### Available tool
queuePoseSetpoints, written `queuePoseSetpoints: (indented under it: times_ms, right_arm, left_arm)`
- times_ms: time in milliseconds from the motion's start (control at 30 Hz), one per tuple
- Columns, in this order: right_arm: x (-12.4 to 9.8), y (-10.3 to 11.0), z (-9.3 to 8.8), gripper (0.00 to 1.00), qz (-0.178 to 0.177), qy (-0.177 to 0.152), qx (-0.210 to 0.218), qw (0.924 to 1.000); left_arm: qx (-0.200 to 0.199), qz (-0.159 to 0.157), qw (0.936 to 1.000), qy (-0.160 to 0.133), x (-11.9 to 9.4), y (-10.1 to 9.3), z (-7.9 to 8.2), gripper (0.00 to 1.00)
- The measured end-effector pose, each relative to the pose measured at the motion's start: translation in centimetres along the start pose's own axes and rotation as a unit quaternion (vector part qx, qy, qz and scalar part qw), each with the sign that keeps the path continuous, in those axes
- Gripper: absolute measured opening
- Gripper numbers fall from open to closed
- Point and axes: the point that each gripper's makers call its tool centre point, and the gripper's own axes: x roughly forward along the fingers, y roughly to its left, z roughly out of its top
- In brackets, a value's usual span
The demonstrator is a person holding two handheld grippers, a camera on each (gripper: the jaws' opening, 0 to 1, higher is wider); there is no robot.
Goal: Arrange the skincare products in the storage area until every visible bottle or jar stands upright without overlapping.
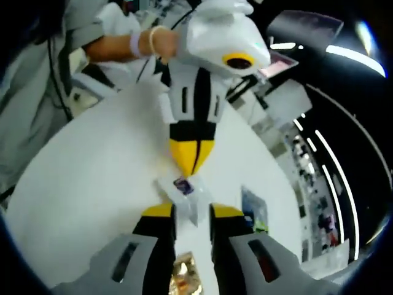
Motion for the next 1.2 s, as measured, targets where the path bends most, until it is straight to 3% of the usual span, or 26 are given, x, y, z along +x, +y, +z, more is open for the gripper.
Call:
queuePoseSetpoints:
  times_ms: [300, 367, 433, 467, 500, 533, 633, 700, 800, 900, 933, 967, 1067, 1133, 1200]
  right_arm:
    - [0.4, -0.6, 0.0, 0.02, -0.018, 0.008, -0.017, 0.9997]
    - [0.3, -0.7, 0.1, 0.01, -0.022, 0.007, -0.02, 0.9995]
    - [0.1, -0.8, 0.2, 0.0, -0.025, 0.007, -0.025, 0.9993]
    - [0.1, -0.8, 0.1, 0.0, -0.025, 0.009, -0.026, 0.9993]
    - [0.1, -0.9, 0.1, 0.0, -0.028, 0.009, -0.028, 0.9992]
    - [0.0, -1.0, 0.2, 0.0, -0.032, 0.006, -0.031, 0.999]
    - [-0.6, -1.9, 0.6, 0.0, -0.051, -0.001, -0.028, 0.9983]
    - [-1.0, -2.2, 0.7, 0.0, -0.058, -0.005, -0.024, 0.998]
    - [-1.4, -2.7, 0.9, 0.0, -0.071, -0.007, -0.022, 0.9972]
    - [-1.7, -3.6, 0.9, 0.0, -0.096, -0.005, -0.022, 0.9951]
    - [-2.0, -4.5, 0.9, 0.0, -0.121, 0.001, -0.031, 0.9921]
    - [-2.0, -4.8, 0.9, 0.0, -0.132, 0.004, -0.038, 0.9905]
    - [-2.4, -5.8, 1.2, 0.0, -0.164, 0.005, -0.049, 0.9853]
    - [-2.8, -6.7, 1.7, 0.0, -0.194, 0.003, -0.064, 0.979]
    - [-3.4, -7.9, 2.1, 0.0, -0.239, 0.008, -0.078, 0.9679]
  left_arm:
    - [-0.006, -0.005, 0.9999, -0.009, 0.1, 0.0, 0.1, 0.0]
    - [0.016, -0.002, 0.9996, -0.022, 0.2, 0.2, 0.3, 0.0]
    - [0.06, 0.035, 0.9964, -0.049, 0.3, 1.2, 0.7, 0.0]
    - [0.061, 0.058, 0.9935, -0.077, 0.2, 1.8, 1.4, 0.0]
    - [0.043, 0.069, 0.9915, -0.101, -0.1, 2.2, 1.9, 0.0]
    - [0.014, 0.057, 0.9901, -0.127, -0.5, 2.1, 2.7, 0.0]
    - [-0.09, -0.027, 0.9772, -0.19, -2.4, 1.5, 4.6, 0.01]
    - [-0.136, -0.062, 0.9635, -0.222, -3.7, 1.5, 5.5, 0.01]
    - [-0.186, -0.09, 0.9408, -0.269, -5.5, 1.6, 6.5, 0.02]
    - [-0.238, -0.155, 0.9169, -0.28, -6.6, 0.7, 6.5, 0.02]
    - [-0.268, -0.199, 0.9024, -0.272, -6.9, 0.0, 6.4, 0.01]
    - [-0.283, -0.222, 0.8939, -0.268, -6.9, -0.4, 6.4, 0.01]
    - [-0.34, -0.313, 0.8505, -0.252, -7.1, -2.2, 6.3, 0.02]
    - [-0.372, -0.343, 0.8232, -0.257, -6.9, -2.7, 6.6, 0.03]
    - [-0.413, -0.35, 0.7953, -0.274, -6.6, -2.2, 7.1, 0.04]
